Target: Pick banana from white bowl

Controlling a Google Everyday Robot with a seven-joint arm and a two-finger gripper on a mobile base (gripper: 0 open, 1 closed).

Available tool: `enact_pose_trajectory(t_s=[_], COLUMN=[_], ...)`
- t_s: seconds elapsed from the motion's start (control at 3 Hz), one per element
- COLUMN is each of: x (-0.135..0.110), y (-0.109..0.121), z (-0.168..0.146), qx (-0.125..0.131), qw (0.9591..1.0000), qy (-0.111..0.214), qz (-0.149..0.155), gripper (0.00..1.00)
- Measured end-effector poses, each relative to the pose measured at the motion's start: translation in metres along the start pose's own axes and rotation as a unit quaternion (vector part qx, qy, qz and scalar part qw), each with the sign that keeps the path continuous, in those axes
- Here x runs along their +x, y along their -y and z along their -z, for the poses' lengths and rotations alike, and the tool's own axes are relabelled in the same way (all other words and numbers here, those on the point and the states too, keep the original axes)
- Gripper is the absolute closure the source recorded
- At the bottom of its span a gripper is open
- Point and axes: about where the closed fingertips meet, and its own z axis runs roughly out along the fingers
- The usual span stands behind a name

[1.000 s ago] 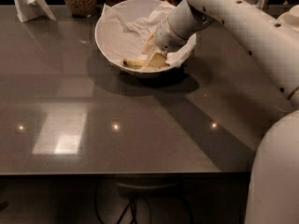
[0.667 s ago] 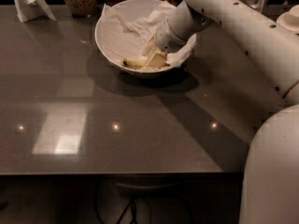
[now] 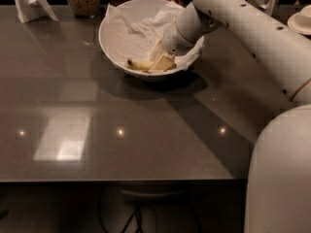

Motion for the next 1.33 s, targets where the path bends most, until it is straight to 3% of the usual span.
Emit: enact_pose_trajectory(t_s=[0.67, 1.33], x=[0.006, -0.001], y=[-0.002, -0.002], z=[0.004, 0.026], qx=[0.008, 0.032], qw=[0.9999, 0.9993], qy=[-0.002, 0.012], qz=[-0.008, -0.012], gripper=[0.98, 1.0])
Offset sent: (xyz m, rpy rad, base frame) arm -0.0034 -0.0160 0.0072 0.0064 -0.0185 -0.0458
